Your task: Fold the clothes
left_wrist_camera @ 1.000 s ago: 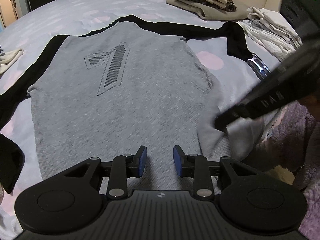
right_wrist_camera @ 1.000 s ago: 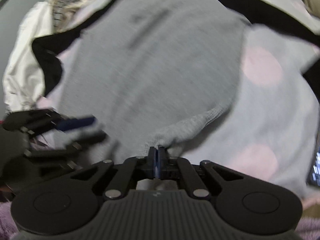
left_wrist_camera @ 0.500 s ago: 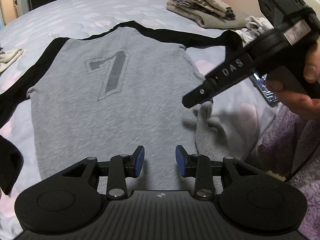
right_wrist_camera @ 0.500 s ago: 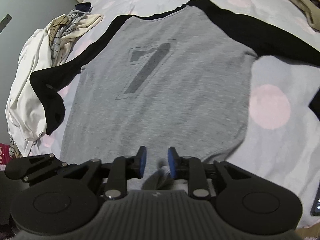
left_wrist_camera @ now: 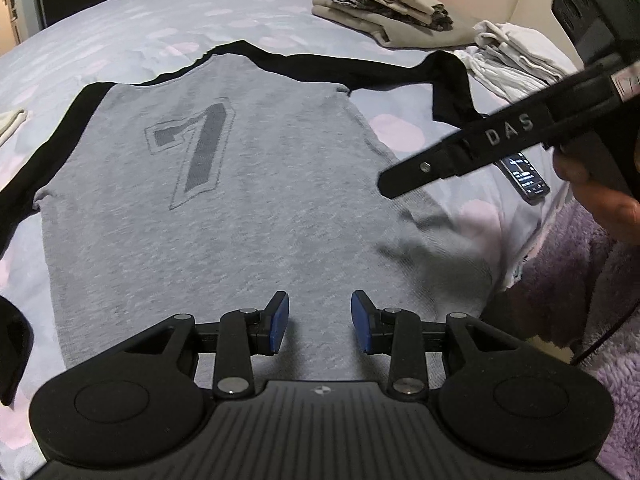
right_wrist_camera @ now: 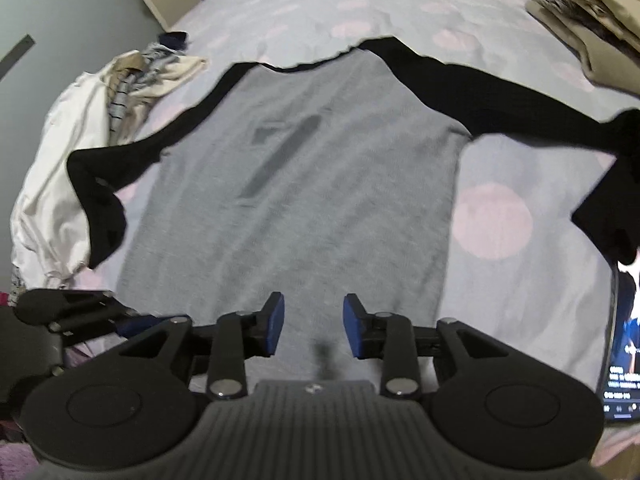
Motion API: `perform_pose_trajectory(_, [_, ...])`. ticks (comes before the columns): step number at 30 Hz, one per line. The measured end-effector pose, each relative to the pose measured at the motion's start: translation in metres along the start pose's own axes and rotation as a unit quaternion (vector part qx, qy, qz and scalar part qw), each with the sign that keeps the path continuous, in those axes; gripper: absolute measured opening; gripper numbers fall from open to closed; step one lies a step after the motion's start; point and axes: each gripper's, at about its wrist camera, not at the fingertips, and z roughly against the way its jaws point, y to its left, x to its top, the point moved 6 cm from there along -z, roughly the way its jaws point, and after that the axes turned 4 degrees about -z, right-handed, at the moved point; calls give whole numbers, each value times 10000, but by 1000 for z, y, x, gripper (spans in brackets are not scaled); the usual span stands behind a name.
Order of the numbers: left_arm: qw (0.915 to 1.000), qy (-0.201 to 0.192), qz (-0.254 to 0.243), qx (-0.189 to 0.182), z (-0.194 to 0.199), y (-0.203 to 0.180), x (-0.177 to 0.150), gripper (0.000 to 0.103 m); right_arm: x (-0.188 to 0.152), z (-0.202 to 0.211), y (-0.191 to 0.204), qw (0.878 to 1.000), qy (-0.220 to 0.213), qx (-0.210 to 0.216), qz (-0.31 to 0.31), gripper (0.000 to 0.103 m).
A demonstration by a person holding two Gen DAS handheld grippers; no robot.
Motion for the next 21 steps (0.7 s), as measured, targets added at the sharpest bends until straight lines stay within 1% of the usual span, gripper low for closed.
perform_pose_trajectory(1, [10000, 10, -7, 22, 0, 0, 0, 32, 1, 0, 2, 10000, -1, -65, 47, 37])
perform_pose_trajectory(3, [10000, 27, -8, 47, -1, 0, -1, 32, 0, -2, 0, 9992, 74, -355, 145, 37])
perform_pose_trajectory(6, [10000, 49, 8, 63, -1, 1, -2, 33, -4, -12, -15, 9966, 359, -735, -71, 38])
perform_pose_trajectory(8, [10000, 59, -5, 56, -1, 0, -1, 33, -9, -18, -26, 9937, 572, -929, -268, 42])
perform_pose_trajectory(10, [10000, 67, -33, 39, -2, -1, -1, 33, -14, -20, -35, 9908, 706, -1097, -354, 48])
perform_pose_trajectory(11, [10000, 69, -52, 30, -2, -2, 0, 33, -17, -21, -36, 9900, 756, -1145, -344, 50])
perform_pose_trajectory(12, [9999, 69, -82, 21, -2, -4, 0, 33, -20, -23, -38, 9890, 835, -1179, -315, 57])
perform_pose_trajectory(15, [9998, 64, -167, 15, -2, -8, 2, 34, -30, -29, -41, 9853, 1183, -1203, -259, 58])
perform_pose_trajectory(17, [9998, 59, -204, 11, -2, -10, 2, 34, -37, -32, -41, 9827, 1446, -1128, -274, 58])
perform_pose_trajectory(18, [9998, 62, -211, 12, -2, -10, 2, 35, -39, -33, -39, 9824, 1509, -1063, -280, 58])
perform_pose_trajectory(19, [9997, 65, -218, 13, -3, -11, 2, 35, -39, -32, -37, 9829, 1522, -1008, -248, 53])
perform_pose_trajectory(20, [9997, 68, -222, 16, -3, -11, 2, 35, -39, -32, -35, 9833, 1536, -952, -216, 47])
perform_pose_trajectory(21, [9997, 74, -220, 20, -3, -11, 1, 35, -39, -31, -33, 9837, 1546, -897, -183, 33])
